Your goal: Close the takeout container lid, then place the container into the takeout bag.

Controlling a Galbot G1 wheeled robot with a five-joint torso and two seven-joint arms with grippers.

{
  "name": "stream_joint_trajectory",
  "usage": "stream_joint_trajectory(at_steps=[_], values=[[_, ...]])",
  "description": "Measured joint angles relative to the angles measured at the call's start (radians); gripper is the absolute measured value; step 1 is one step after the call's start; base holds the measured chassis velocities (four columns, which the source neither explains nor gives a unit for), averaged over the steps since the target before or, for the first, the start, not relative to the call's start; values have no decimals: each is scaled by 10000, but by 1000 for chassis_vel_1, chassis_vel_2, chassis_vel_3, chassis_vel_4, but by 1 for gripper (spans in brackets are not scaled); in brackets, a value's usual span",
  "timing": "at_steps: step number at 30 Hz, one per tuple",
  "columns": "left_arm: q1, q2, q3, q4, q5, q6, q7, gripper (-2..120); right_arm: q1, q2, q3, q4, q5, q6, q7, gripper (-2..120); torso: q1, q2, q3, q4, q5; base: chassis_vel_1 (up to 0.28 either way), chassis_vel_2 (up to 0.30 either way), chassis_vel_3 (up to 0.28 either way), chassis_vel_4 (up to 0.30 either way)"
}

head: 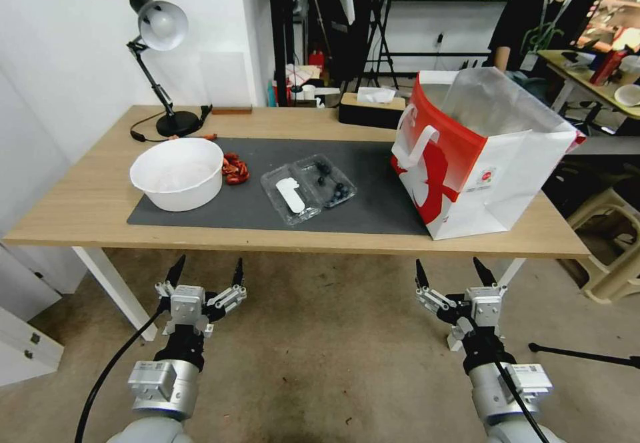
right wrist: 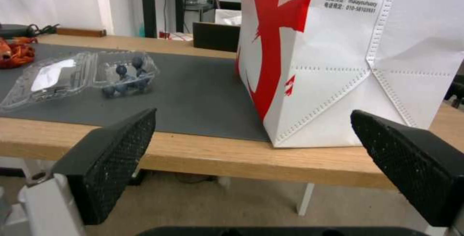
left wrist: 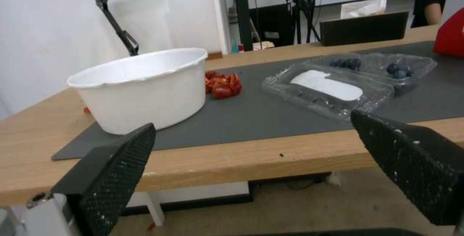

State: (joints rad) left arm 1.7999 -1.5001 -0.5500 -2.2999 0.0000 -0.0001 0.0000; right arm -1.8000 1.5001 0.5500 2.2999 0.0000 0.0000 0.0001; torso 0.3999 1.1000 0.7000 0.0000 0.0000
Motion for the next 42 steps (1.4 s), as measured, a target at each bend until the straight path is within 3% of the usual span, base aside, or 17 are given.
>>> stream_joint_trajectory(at_steps=[10,12,16,18,23,36,38,41,42], values=[[-38,-21,30,-5,-71,95,-4,100,28,2,5,22,23,-74,0,100,0,0,0,0,0,0,0,0,0],[-137,-92,141,-74,-256,365,-15,100,104,18,41,88,101,-284,-15,100,0,0,0,1,1,0,0,0,0],[-832,-566,868,-592,-1414,2014,-80,100,651,141,316,623,606,-1705,-161,100,1,0,1,0,2,0,0,0,0],[-968,-669,1034,-701,-1670,2294,-95,100,786,174,380,758,733,-2061,-199,100,2,0,0,-2,1,0,0,0,0],[-1001,-674,1093,-721,-2057,1998,-180,100,1421,284,667,1303,1421,-3537,-369,100,3,0,0,-3,-2,0,0,0,0],[-1361,-314,1149,-111,-2137,1597,-146,100,2505,-944,468,876,2985,-3285,206,100,2,-1,1,6,1,0,0,0,0],[-1641,-157,1251,103,-2236,1652,-112,100,2614,-1178,444,791,3196,-3227,475,100,3,0,1,-11,-2,0,0,0,0],[-1685,-120,1258,196,-2270,1628,-87,100,2896,-1510,283,575,3505,-3227,666,100,2,0,1,-4,0,0,0,0,0],[-1678,-136,1197,228,-2281,1516,-73,100,3394,-2050,-85,113,3833,-3261,918,100,3,0,0,3,1,0,0,0,0]])
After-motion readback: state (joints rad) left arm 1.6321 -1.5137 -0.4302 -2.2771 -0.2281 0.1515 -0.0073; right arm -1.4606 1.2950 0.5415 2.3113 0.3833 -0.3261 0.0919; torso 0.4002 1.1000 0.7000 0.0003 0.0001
